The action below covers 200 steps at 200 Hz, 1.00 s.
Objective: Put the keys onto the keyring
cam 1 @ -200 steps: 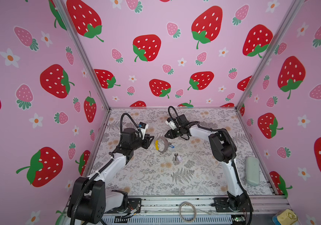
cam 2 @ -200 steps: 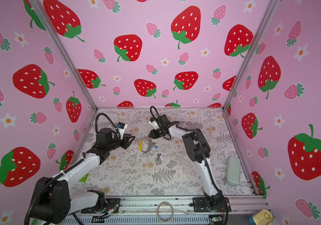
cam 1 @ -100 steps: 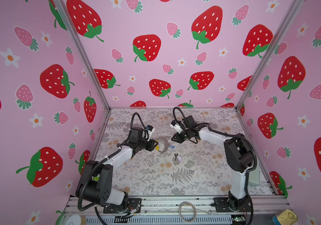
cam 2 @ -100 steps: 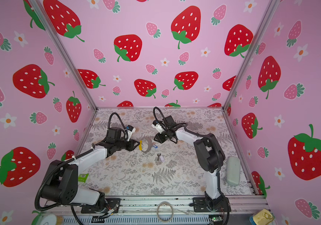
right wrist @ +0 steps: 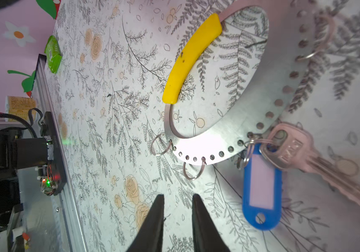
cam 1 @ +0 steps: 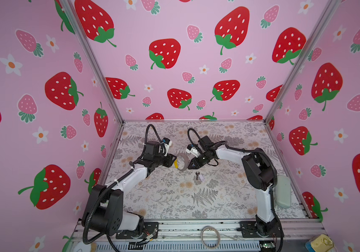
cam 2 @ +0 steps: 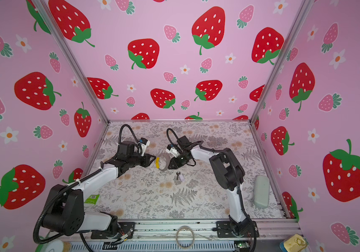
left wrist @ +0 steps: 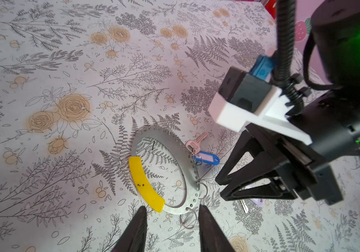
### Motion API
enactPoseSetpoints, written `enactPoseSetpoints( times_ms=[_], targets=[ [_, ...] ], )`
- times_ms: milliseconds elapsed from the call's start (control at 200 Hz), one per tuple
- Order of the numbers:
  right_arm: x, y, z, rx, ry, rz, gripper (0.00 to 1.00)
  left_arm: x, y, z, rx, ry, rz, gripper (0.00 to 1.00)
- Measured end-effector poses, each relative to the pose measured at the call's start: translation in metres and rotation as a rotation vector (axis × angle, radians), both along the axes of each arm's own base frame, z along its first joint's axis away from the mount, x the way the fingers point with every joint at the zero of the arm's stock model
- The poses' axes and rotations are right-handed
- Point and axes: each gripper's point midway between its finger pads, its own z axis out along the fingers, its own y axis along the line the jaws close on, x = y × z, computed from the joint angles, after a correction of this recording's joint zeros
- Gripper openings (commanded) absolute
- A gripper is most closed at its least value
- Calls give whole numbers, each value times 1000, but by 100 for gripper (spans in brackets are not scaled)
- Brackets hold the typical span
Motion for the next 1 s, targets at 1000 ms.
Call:
enactPoseSetpoints(
  times_ms=[1000],
  targets=[
    [3,18,-23,-49,163,-101,27,4,7,0,6,-13,26,42]
  ],
)
